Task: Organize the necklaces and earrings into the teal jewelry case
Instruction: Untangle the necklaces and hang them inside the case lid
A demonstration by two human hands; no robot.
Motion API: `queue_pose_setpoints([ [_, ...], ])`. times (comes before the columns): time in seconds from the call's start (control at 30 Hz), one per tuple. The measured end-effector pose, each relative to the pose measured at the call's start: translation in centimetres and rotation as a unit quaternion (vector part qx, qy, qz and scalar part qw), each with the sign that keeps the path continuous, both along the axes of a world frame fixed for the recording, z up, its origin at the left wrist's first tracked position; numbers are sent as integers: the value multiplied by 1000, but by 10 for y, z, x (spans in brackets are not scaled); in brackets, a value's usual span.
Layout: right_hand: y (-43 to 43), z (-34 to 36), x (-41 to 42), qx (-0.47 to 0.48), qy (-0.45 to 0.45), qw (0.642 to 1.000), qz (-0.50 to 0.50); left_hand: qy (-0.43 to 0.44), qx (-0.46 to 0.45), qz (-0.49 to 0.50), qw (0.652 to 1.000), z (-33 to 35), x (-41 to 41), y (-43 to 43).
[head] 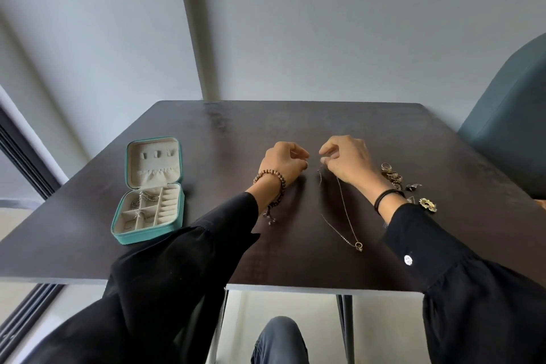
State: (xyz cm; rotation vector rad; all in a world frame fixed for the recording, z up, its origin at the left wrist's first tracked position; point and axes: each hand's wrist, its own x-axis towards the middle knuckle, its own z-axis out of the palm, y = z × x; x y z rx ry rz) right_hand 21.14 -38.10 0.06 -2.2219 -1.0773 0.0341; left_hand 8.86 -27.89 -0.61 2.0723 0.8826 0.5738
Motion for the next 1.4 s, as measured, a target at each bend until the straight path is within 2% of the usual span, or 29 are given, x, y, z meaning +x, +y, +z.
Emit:
queue_pose_setpoints([
  [0.47, 32, 31, -135, 29, 18, 994, 108, -18, 49, 80, 995, 31, -142, 25],
  [0.83, 85, 31, -242, 17, 10, 967, 254, -1, 63, 179, 982, 29, -282, 64],
  [1.0, 105, 21, -270, -14, -48, 956, 290, -3, 24, 176, 984, 11, -316, 74],
  [1.3, 118, 20, -283, -102, -188, 929, 303, -40, -30, 156, 987, -6, -315, 77],
  [1.4, 122, 20, -280, -114, -209, 926, 293, -49, -43, 160, 985, -7, -315, 77],
])
